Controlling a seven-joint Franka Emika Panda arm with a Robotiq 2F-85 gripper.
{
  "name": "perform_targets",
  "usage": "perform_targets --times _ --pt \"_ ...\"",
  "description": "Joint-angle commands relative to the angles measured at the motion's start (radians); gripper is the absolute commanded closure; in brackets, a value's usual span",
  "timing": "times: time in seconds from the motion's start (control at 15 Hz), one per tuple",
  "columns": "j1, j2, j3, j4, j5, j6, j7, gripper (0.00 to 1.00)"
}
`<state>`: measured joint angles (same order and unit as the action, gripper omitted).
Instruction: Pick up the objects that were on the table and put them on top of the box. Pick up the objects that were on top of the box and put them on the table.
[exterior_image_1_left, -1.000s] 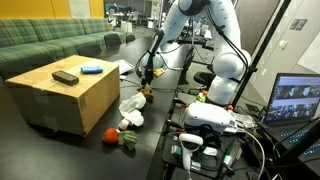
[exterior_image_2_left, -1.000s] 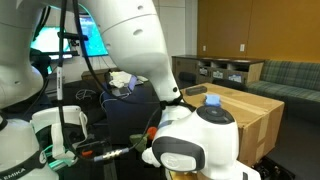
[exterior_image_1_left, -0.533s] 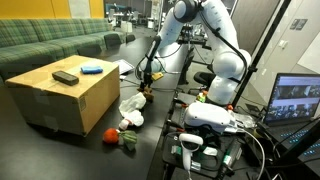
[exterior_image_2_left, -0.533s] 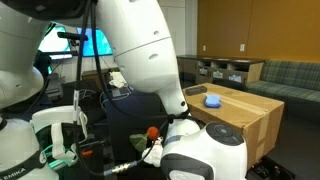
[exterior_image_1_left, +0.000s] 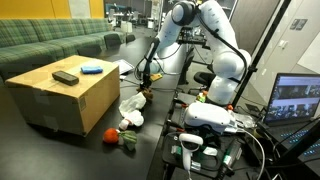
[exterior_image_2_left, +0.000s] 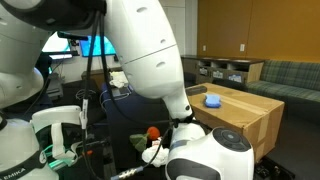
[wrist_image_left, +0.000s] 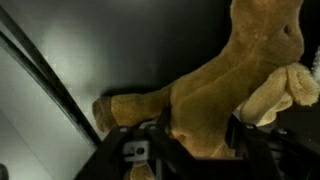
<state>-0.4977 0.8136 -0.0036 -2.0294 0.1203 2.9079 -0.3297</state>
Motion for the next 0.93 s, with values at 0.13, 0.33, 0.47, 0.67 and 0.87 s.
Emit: perform_targets --times 0.13,0.33,0.47,0.67,0.87 --pt "0.030 0.012 -0.017 0.030 -0.022 -0.036 0.050 0.92" --pt "0.040 -0.032 -0.020 0.000 -0.020 -0.050 0.061 0.94" --pt "0.051 -0.084 -0.026 -0.035 -0.021 -0.054 0.068 0.95" --pt "0.080 -0.194 -0.039 -0.092 -0.024 -0.068 0.084 0.95" --pt "0.148 -0.318 -0.079 -0.126 -0.038 -0.111 0.129 0.95"
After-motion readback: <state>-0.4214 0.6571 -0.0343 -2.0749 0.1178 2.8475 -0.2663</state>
